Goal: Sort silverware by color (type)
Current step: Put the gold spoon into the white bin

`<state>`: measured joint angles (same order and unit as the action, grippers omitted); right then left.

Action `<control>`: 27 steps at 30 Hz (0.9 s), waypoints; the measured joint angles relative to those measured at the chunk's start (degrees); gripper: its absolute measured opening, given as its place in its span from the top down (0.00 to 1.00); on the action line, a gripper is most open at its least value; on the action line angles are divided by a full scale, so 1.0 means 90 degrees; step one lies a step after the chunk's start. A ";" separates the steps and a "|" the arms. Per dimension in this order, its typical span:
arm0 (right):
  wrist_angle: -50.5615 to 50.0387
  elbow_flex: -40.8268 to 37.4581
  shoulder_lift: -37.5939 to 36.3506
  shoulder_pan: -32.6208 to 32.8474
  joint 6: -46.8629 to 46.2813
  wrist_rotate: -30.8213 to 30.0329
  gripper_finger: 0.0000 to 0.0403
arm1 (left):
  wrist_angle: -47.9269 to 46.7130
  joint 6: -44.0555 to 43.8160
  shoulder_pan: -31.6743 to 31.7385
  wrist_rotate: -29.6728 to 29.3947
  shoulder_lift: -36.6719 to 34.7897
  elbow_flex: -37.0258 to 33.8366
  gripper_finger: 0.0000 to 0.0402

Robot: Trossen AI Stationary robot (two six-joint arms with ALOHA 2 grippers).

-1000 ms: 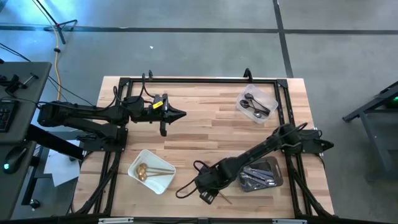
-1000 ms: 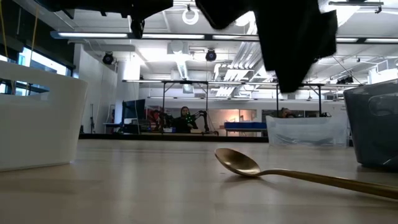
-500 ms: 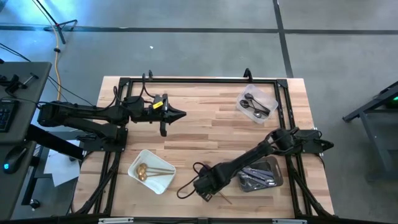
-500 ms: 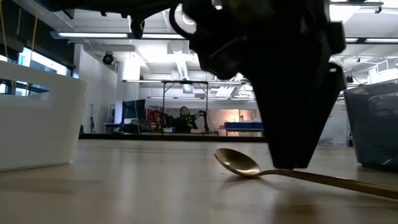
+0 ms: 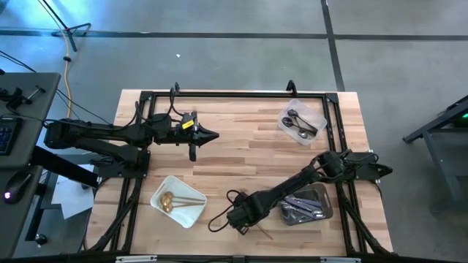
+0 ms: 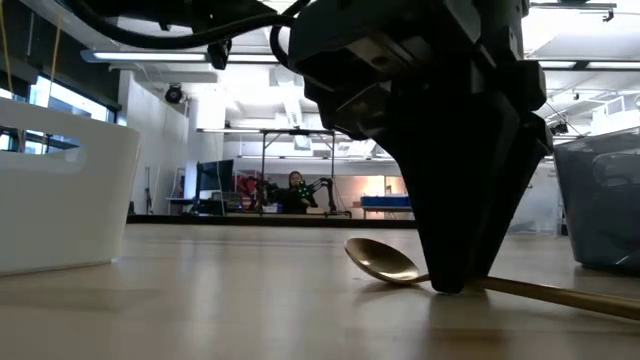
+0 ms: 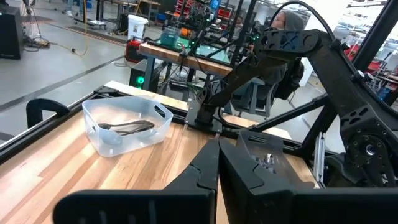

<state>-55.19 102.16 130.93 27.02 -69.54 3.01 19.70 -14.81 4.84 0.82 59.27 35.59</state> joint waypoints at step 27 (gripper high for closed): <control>0.0053 -0.0055 -0.0427 0.0089 0.1157 -0.0688 1.00 | 0.0373 0.0508 0.0014 -0.0002 0.0000 0.0000 1.00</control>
<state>-54.72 101.67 127.09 27.83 -59.13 -3.18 23.06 -10.24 4.97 0.80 59.27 35.59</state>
